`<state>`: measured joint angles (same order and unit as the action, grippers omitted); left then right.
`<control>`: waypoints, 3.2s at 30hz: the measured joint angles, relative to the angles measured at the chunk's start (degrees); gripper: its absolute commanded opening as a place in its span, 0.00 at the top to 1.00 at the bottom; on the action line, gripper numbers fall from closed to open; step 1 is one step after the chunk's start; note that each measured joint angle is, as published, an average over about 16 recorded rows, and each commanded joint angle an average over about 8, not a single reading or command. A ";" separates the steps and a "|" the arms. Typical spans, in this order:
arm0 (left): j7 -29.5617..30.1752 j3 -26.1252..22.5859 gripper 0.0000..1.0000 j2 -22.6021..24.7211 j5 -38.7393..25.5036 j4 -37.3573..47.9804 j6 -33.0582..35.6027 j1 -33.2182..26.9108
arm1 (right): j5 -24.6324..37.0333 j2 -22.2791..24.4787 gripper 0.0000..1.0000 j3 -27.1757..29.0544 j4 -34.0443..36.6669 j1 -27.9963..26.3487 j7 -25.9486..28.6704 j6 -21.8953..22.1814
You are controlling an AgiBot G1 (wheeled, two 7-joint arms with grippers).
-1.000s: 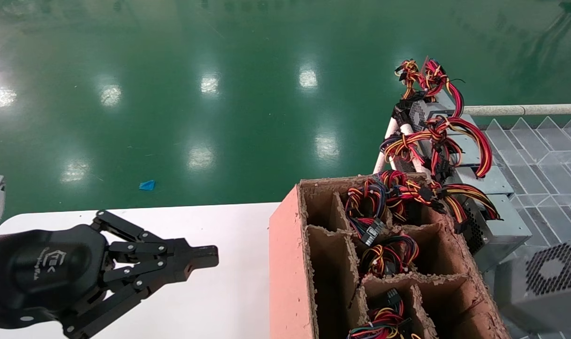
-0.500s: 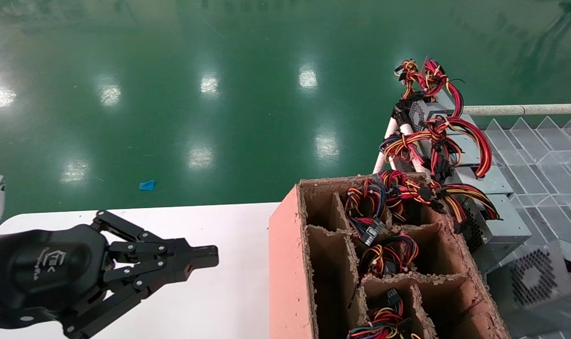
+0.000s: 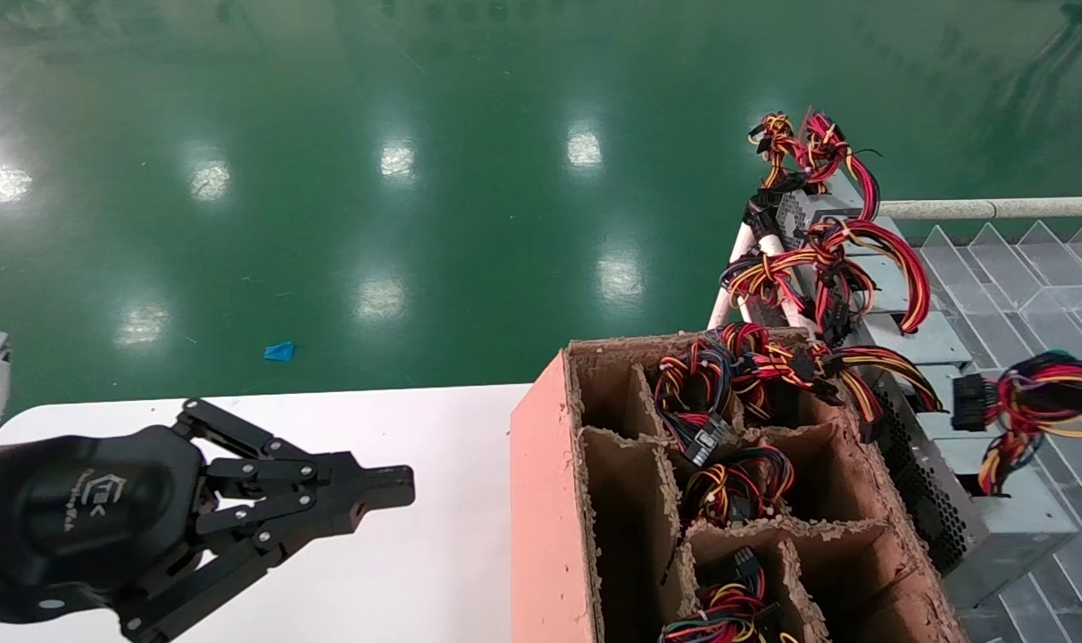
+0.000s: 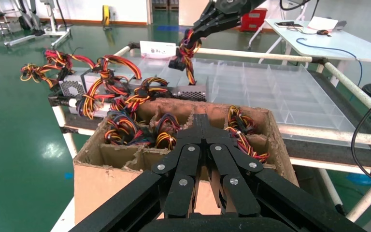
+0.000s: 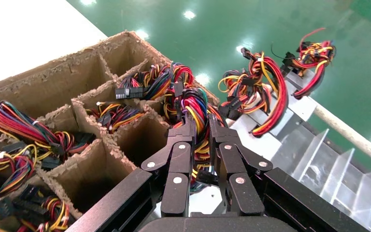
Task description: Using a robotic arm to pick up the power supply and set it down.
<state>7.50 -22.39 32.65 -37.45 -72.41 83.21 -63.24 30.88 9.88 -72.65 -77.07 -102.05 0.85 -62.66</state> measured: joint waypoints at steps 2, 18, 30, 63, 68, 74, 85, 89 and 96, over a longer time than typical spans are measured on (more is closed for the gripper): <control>0.00 0.00 1.00 0.00 0.00 0.00 0.00 0.00 | -0.64 -0.53 1.00 -0.84 0.03 0.24 -0.62 0.67; 0.00 -0.01 1.00 0.00 0.00 0.00 0.00 0.00 | -3.40 -1.91 0.98 -3.79 -0.10 1.13 -2.83 2.68; 0.00 -0.01 1.00 0.00 0.01 0.00 0.00 0.00 | -2.81 -2.85 0.00 -2.83 -0.24 0.77 -1.31 2.48; -0.01 -0.02 1.00 -0.01 0.01 0.00 -0.01 -0.01 | -4.24 -7.31 0.00 7.20 -0.20 0.85 -3.69 -2.84; -0.01 -0.02 0.45 -0.01 0.02 0.00 -0.01 -0.01 | -2.77 -10.70 0.00 11.74 0.13 4.41 -2.43 -4.66; -0.01 -0.03 0.00 -0.01 0.02 0.00 -0.01 -0.01 | -1.08 -14.89 0.00 17.24 0.54 8.83 -0.92 -6.91; -0.01 -0.03 0.00 -0.01 0.02 0.00 -0.01 -0.01 | 1.99 -22.54 0.00 27.28 1.29 16.90 1.84 -11.02; -0.01 -0.03 0.00 -0.01 0.02 0.00 -0.01 -0.01 | 3.11 -25.32 0.00 30.93 1.57 19.84 2.85 -12.51; -0.02 -0.03 0.00 -0.01 0.02 0.00 -0.01 -0.01 | 5.06 -30.18 0.00 37.31 2.04 24.96 4.60 -15.12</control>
<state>7.48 -22.42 32.64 -37.43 -72.41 83.19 -63.25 35.94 -20.30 -35.34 -75.03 -77.09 5.44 -77.79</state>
